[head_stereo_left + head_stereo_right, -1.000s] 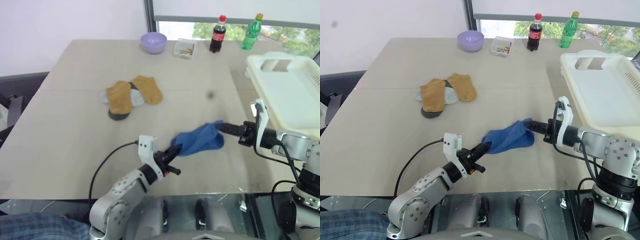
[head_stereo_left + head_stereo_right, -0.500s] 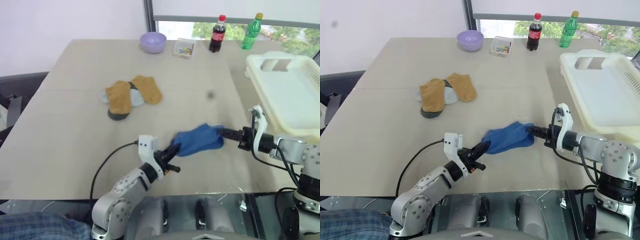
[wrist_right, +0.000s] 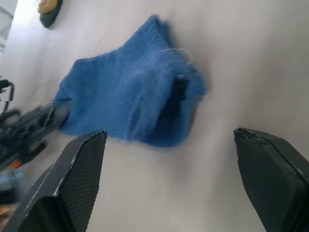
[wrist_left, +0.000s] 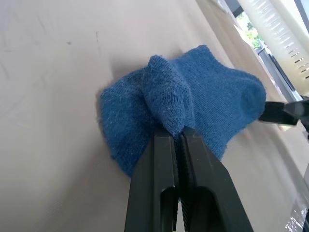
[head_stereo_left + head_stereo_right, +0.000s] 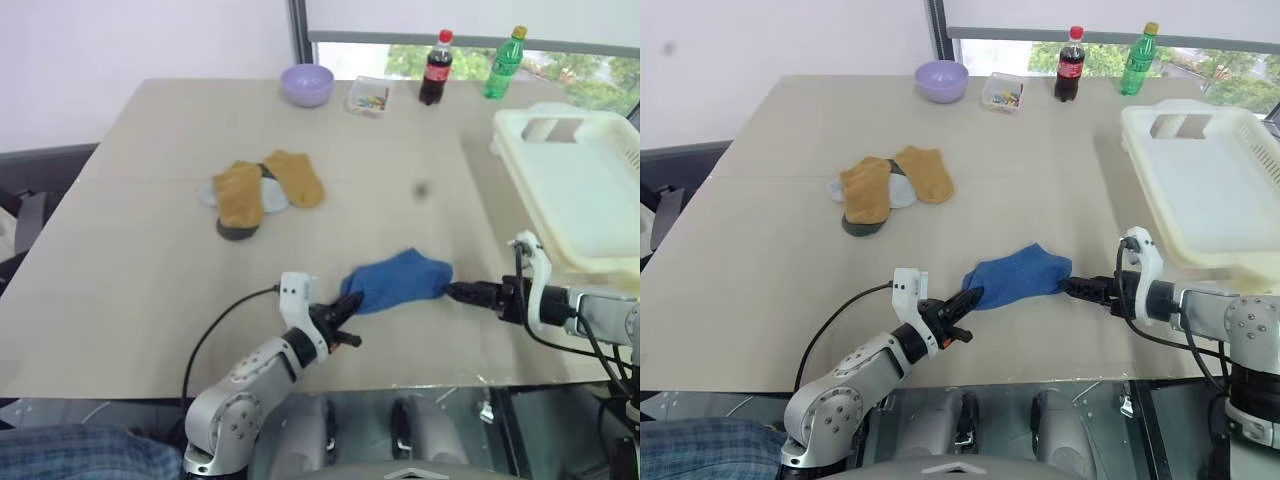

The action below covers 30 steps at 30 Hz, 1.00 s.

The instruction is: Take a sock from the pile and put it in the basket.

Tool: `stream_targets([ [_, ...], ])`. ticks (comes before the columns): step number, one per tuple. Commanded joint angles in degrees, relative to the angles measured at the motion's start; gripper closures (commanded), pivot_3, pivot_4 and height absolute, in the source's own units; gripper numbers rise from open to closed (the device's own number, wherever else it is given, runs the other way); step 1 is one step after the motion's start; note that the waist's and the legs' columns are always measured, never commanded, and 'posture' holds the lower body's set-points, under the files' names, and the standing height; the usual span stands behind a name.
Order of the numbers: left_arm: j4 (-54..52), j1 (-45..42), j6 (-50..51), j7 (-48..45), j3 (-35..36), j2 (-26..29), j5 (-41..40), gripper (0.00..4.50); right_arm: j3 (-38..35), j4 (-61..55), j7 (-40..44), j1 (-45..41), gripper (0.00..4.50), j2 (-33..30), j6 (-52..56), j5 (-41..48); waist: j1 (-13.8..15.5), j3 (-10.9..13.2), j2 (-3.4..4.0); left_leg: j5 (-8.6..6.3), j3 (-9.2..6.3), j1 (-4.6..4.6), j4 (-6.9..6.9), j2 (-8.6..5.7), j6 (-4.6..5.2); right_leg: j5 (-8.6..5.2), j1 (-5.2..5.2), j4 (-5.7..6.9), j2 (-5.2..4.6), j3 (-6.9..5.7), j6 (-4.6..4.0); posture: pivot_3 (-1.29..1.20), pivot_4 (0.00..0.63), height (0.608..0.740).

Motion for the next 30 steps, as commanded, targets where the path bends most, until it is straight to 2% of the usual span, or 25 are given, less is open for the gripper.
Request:
stream_targets([
  [1, 0.0, -0.7, -0.2, -0.1, -0.6, 0.7, 0.5, 4.5, 3.0, -5.3, 6.5, 0.7, 0.15, 0.5, -19.6, -8.6, 0.1, 0.0, -0.01, 0.0, -0.01, 0.0, 0.0, 0.01, 0.0, -0.06, 0.0, 0.0, 0.02, 0.0, 0.1, 0.0, 0.15, 0.733],
  [3, 1.4, -1.8, -0.7, -0.3, -1.6, 2.1, 2.6, 4.5, 9.6, -7.9, 9.2, 1.5, 0.15, 0.8, -31.1, -16.8, 0.1, 0.0, 0.0, 0.0, -0.02, 0.0, 0.0, 0.02, 0.0, -0.1, 0.0, 0.0, 0.05, -0.02, 0.18, 0.0, 0.15, 0.733],
  [7, 5.2, -4.2, -1.9, -1.8, -3.4, 4.5, 5.8, 4.5, 19.2, -8.0, 14.3, 2.8, 0.15, 0.3, -43.8, -26.5, 0.3, 0.0, 0.01, 0.03, -0.01, 0.04, 0.0, 0.04, -0.05, -0.1, 0.0, 0.04, 0.12, 0.0, 0.18, 0.0, 0.15, 0.733],
  [13, 7.0, -5.1, -2.8, -2.5, -3.6, 4.3, 6.3, 4.5, 27.3, 1.2, 17.0, 0.6, 0.15, -1.0, -53.2, -38.0, 0.9, 0.0, 0.0, 0.1, 0.05, 0.14, 0.14, 0.02, -0.17, -0.09, 0.13, 0.03, 0.01, -0.01, -0.16, 0.0, 0.15, 0.733],
  [17, 9.5, -6.9, -3.9, -3.6, -3.8, 4.6, 7.6, 4.5, 29.2, 4.6, 17.7, -0.7, 0.15, -1.4, -50.9, -40.2, 1.0, 0.0, -0.01, 0.04, 0.05, 0.65, 0.11, 0.05, -0.08, -0.14, 0.6, 0.04, 0.01, -0.03, -0.21, 0.0, 0.15, 0.733],
  [22, 13.5, -11.1, -4.6, -5.8, -3.0, 6.4, 9.1, 4.5, 29.0, 6.6, 17.0, -1.1, 0.15, -0.9, -44.5, -40.2, 0.9, 0.0, 0.0, 0.04, 0.04, 0.78, 0.11, 0.08, -0.09, -0.11, 0.71, 0.06, -0.02, -0.04, -0.24, 0.0, 0.15, 0.733],
  [26, 13.2, -10.8, -3.9, -7.7, -2.6, 8.1, 8.2, 4.5, 26.8, 4.0, 18.1, -0.6, 0.15, -0.1, -45.3, -37.5, 0.9, 0.0, 0.01, 0.04, 0.05, 0.79, 0.09, 0.1, -0.09, -0.11, 0.71, 0.06, -0.03, -0.03, -0.27, 0.0, 0.15, 0.733],
  [30, 13.9, -10.9, -4.3, -9.7, -3.8, 10.4, 9.7, 4.5, 26.6, 1.8, 19.9, -2.9, 0.15, -2.2, -45.2, -37.4, 0.8, 0.0, 0.02, 0.04, 0.06, 0.79, 0.04, 0.1, -0.09, -0.11, 0.7, 0.05, -0.04, -0.03, -0.27, 0.0, 0.15, 0.733],
])
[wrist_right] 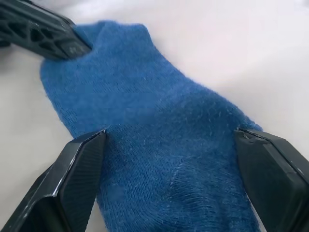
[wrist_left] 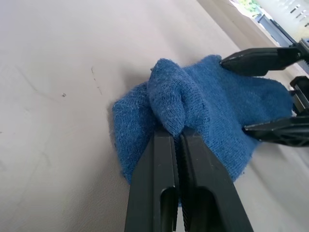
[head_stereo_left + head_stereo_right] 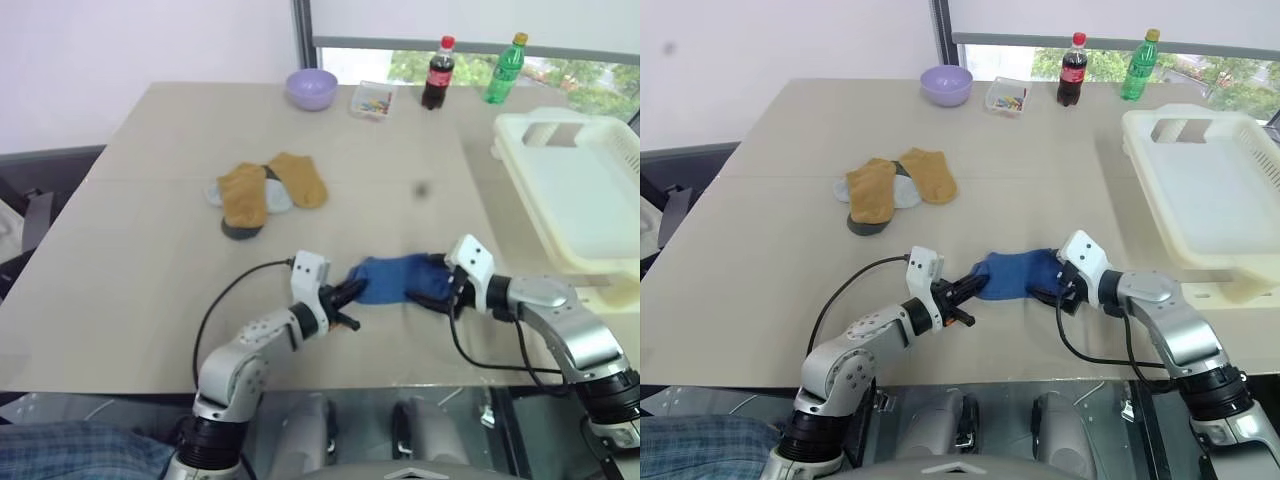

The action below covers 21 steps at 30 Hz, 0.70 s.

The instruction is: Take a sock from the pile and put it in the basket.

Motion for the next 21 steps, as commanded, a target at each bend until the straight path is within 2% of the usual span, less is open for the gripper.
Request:
stream_targets([
  [1, 2.0, 0.5, 0.4, -0.9, -0.6, 2.1, 2.5, 4.5, -2.8, -4.2, 1.7, -3.6, 0.15, -1.1, 1.6, 2.6, -0.1, 0.0, 0.0, 0.0, 0.0, 0.0, 0.0, 0.0, 0.0, 0.0, 0.0, 0.0, 0.0, 0.0, 0.0, 0.0, 0.15, 0.733],
  [5, 3.6, -1.1, 0.2, -2.1, -0.9, 2.8, 3.1, 4.5, 0.0, -2.5, 5.7, -6.9, 0.15, -1.3, 0.3, 2.8, 0.0, 0.0, 0.01, 0.0, -0.01, 0.04, 0.0, 0.04, 0.0, 0.0, 0.0, 0.01, 0.01, -0.02, 0.0, 0.0, 0.15, 0.733],
  [6, 3.9, -1.4, 0.2, -2.4, -1.0, 3.0, 3.2, 4.5, 1.8, -0.8, 7.0, -7.5, 0.38, -1.6, -1.9, 0.9, 0.0, 0.0, 0.01, 0.0, -0.03, 0.04, 0.0, 0.04, 0.0, 0.0, 0.01, 0.01, 0.01, -0.05, 0.0, 0.0, 0.15, 0.733],
  [10, 4.6, -1.8, -0.1, -3.0, -1.2, 3.4, 3.7, 4.5, 4.3, 4.4, 9.7, -8.8, 1.76, -1.3, -6.2, -2.0, 0.1, 0.0, 0.0, 0.0, -0.02, -0.01, 0.0, -0.03, 0.0, 0.0, 0.01, -0.02, -0.05, -0.04, 0.0, 0.0, 0.15, 0.733],
  [21, 5.2, -1.9, -1.1, -3.2, -1.3, 3.5, 4.5, 4.5, 7.2, 15.9, 11.8, -10.8, 1.76, 0.7, -13.2, -8.6, 0.0, 0.0, 0.01, 0.02, 0.02, 0.05, 0.0, 0.0, -0.01, 0.0, 0.02, 0.02, -0.05, -0.02, 0.0, 0.0, 0.15, 0.733],
])
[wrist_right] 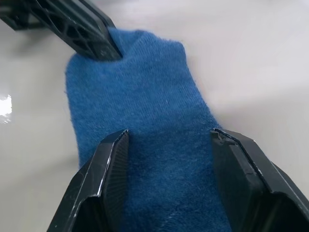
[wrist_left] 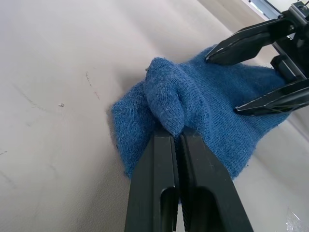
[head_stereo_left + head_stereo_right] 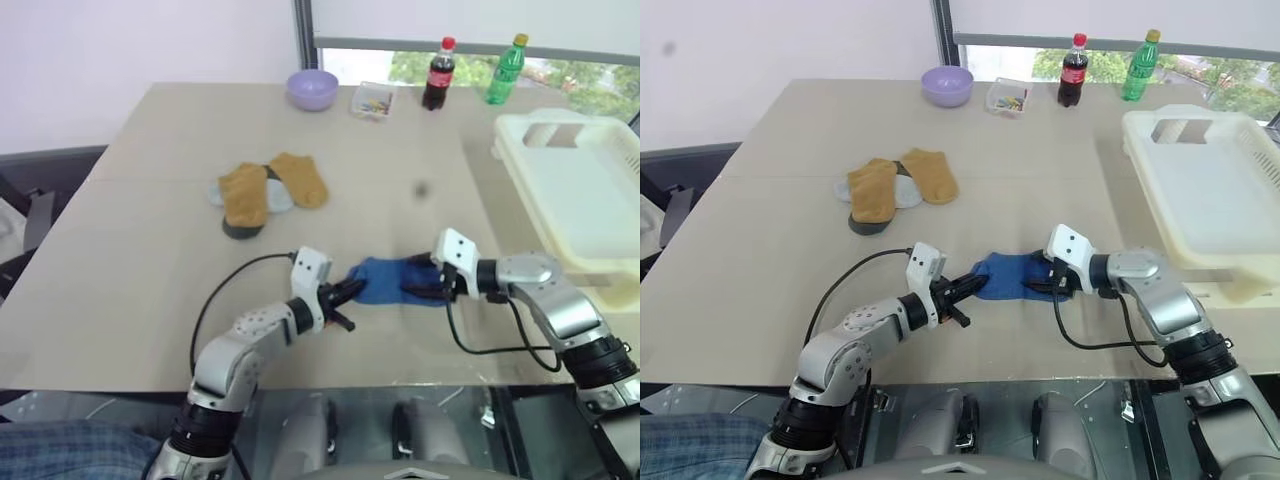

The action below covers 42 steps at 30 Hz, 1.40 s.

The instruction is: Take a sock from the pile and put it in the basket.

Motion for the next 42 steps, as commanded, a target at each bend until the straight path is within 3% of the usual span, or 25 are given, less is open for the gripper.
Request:
stream_targets([
  [1, 2.2, 1.0, 0.8, 1.1, 0.8, 0.5, 1.9, 4.5, 1.3, 2.4, 0.7, -0.4, 1.76, -0.2, -2.9, -2.8, 0.0, 0.0, 0.0, 0.0, 0.0, 0.0, 0.0, 0.0, 0.0, 0.0, 0.01, 0.0, 0.0, 0.0, 0.0, 0.0, 0.15, 0.733],
  [2, 2.2, 1.1, 0.4, 1.3, 1.8, -0.1, 1.2, 4.5, 1.3, 2.8, 0.8, -0.2, 1.76, -0.1, -3.3, -3.0, 0.0, 0.0, 0.0, 0.0, 0.0, 0.0, 0.0, 0.0, 0.0, 0.0, 0.01, 0.0, -0.01, 0.01, 0.0, 0.0, 0.15, 0.733],
  [5, 1.0, 0.7, -0.3, 2.4, 5.2, -2.5, -1.0, 3.54, 1.6, 3.5, 0.9, 0.3, 1.85, -0.2, -4.3, -3.8, 0.0, 0.0, 0.0, 0.0, 0.0, 0.01, 0.0, 0.0, 0.0, 0.0, 0.02, 0.0, -0.02, 0.0, 0.0, 0.0, 0.15, 0.733],
  [9, -0.8, 1.6, 3.2, 3.8, 9.7, -4.1, -5.3, 1.82, 1.2, 2.9, 0.9, 1.0, 1.85, 0.0, -3.9, -3.5, -0.1, 0.0, 0.0, 0.0, -0.01, 0.02, 0.0, 0.03, -0.01, 0.0, 0.02, 0.0, -0.01, 0.0, 0.0, 0.0, 0.15, 0.733],
  [12, 0.9, 2.1, 9.6, 3.5, 12.2, -2.3, -8.9, 0.39, 1.1, 2.7, 0.6, 1.3, 1.85, 0.3, -3.5, -3.6, -0.1, 0.0, 0.0, 0.0, -0.01, 0.02, 0.0, 0.04, -0.01, 0.0, 0.02, 0.0, -0.02, 0.0, 0.0, 0.0, 0.15, 0.733],
  [13, 1.5, 2.1, 11.4, 3.0, 11.3, -0.7, -8.5, 0.18, 1.2, 2.8, 0.5, 1.3, 1.85, 0.5, -3.5, -3.6, -0.2, -0.1, -0.03, 0.0, -0.01, 0.02, 0.0, 0.04, -0.01, 0.0, 0.02, 0.0, -0.01, -0.01, 0.0, 0.0, 0.15, 0.733],
  [19, 7.4, -2.0, 25.6, 1.7, 14.4, -2.2, -20.0, 0.18, 1.7, 2.7, 0.3, 1.5, 1.85, 1.4, -3.1, -3.7, -0.5, -0.4, 0.13, 0.0, -0.01, 0.1, -0.01, 0.04, -0.01, -0.01, 0.04, 0.0, 0.03, -0.01, 0.02, 0.0, 0.15, 0.733],
  [25, 20.6, -9.4, 31.0, -1.0, 11.6, -3.6, -19.1, 0.18, 1.9, 2.6, 0.0, 1.3, 1.85, 2.3, -2.9, -4.2, 0.2, -1.0, 0.17, 0.0, -0.08, 0.21, 0.0, -0.08, -0.01, -0.02, 0.23, -0.01, 0.01, -0.08, 0.04, 0.0, 0.15, 0.733],
  [29, 28.2, -13.4, 36.6, -8.4, 14.0, -7.9, -25.8, 0.18, 1.4, 2.2, -0.3, 1.7, 1.85, 2.8, -2.3, -4.2, 0.2, -1.2, 0.23, -0.01, -0.09, 0.37, 0.0, -0.12, -0.01, -0.12, 0.42, -0.06, -0.06, -0.08, 0.19, 0.0, 0.15, 0.733],
  [34, 26.8, -14.9, 40.3, -12.3, 14.4, -9.0, -28.9, 0.18, 0.6, 1.1, -1.1, 2.4, 1.85, 3.0, -1.5, -4.3, -0.2, -1.2, 0.21, -0.01, -0.07, 0.25, -0.1, -0.1, -0.02, -0.02, 0.32, -0.09, -0.04, -0.04, 0.03, 0.0, 0.15, 0.733],
  [42, 25.1, -16.8, 39.7, -10.7, 23.8, -11.6, -35.3, 0.18, -0.8, -0.6, -2.4, 4.0, 1.85, 2.3, 0.1, -4.3, -0.1, -0.9, 0.06, 0.01, -0.11, 0.03, -0.09, -0.06, -0.05, -0.02, 0.11, -0.08, -0.07, -0.04, 0.01, 0.0, 0.15, 0.733],
])
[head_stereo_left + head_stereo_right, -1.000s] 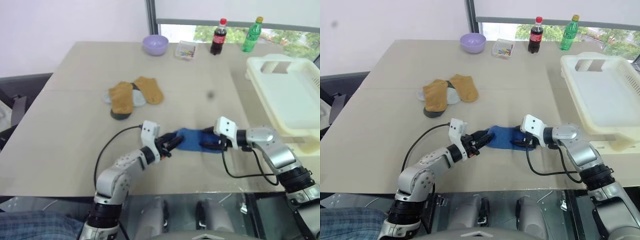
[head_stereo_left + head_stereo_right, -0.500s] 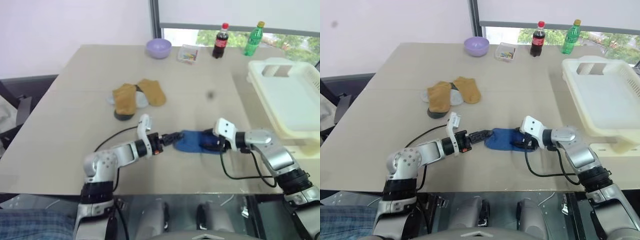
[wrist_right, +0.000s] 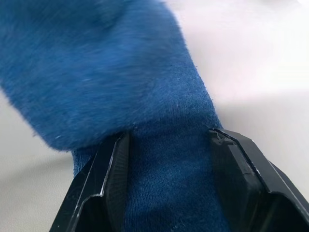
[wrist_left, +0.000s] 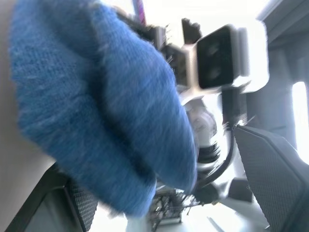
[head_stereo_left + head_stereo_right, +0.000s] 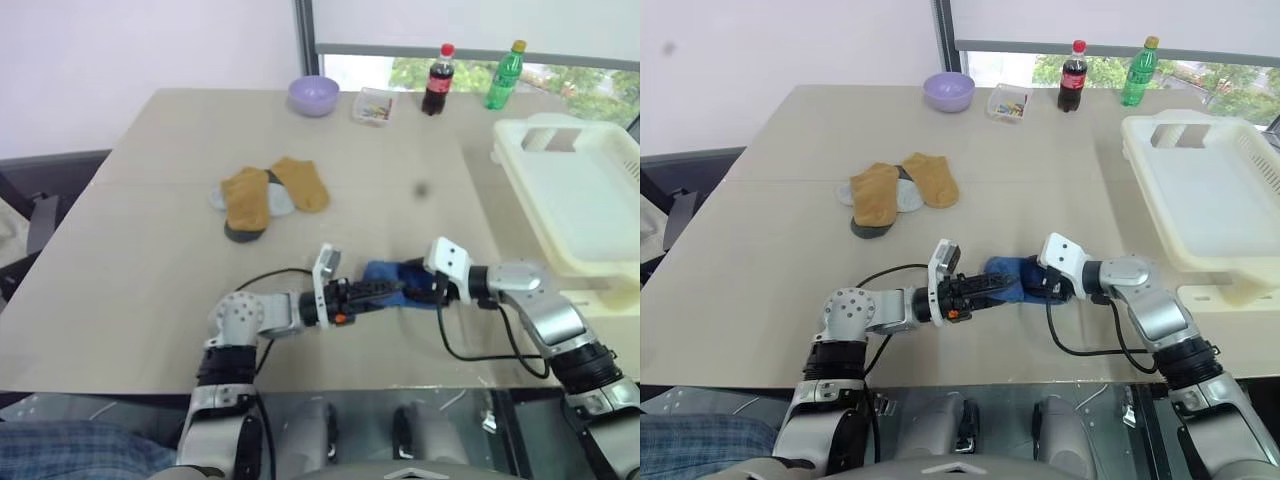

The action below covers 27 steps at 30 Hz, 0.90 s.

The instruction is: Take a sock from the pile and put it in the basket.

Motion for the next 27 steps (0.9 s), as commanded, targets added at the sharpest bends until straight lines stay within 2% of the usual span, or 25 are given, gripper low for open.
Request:
stream_targets([
  [1, -1.1, -0.8, 0.4, 0.6, 2.8, -1.0, -3.5, 0.18, 0.1, -0.3, -0.5, 1.7, 1.85, -0.8, 1.5, -0.9, 0.0, 0.0, -0.01, 0.0, 0.0, 0.0, 0.0, 0.0, 0.0, 0.0, 0.0, 0.0, -0.01, 0.0, 0.0, 0.0, 0.15, 0.733],
  [11, -2.0, -1.2, -4.3, -0.9, -1.6, -1.1, -0.1, 0.18, -0.4, -2.5, -0.5, 2.5, 1.85, -1.5, 3.1, -0.6, 0.1, 0.1, -0.04, 0.0, 0.0, -0.06, 0.0, -0.01, 0.0, 0.0, -0.05, -0.03, -0.04, 0.0, -0.02, 0.0, 0.15, 0.733],
  [20, -3.9, -1.1, -7.0, -6.9, -5.9, 5.4, 2.7, 0.18, -0.5, -2.2, -0.6, 2.9, 1.85, -2.6, 2.9, -0.8, 0.2, 0.2, -0.03, -0.02, -0.03, -0.14, -0.03, -0.01, 0.0, 0.0, -0.1, -0.11, -0.34, -0.02, -0.04, 0.0, 0.15, 0.733],
  [23, -1.4, -1.9, -12.1, -8.0, -8.7, 6.9, 8.0, 0.18, -0.2, -2.3, -0.9, 3.1, 1.85, -2.2, 2.8, -0.9, 0.2, 0.2, -0.03, -0.02, -0.03, -0.14, -0.03, -0.03, 0.0, 0.0, -0.11, -0.13, -0.38, -0.08, -0.03, 0.0, 0.15, 0.733],
  [27, 1.0, -3.3, -16.2, -9.0, -9.4, 5.6, 10.6, 0.18, 0.0, -2.3, -0.9, 2.9, 1.85, -1.8, 2.8, -0.9, 0.2, 0.2, -0.05, -0.03, -0.05, -0.15, -0.03, -0.05, 0.01, 0.01, -0.1, -0.18, -0.45, -0.13, -0.03, 0.0, 0.15, 0.733],
])
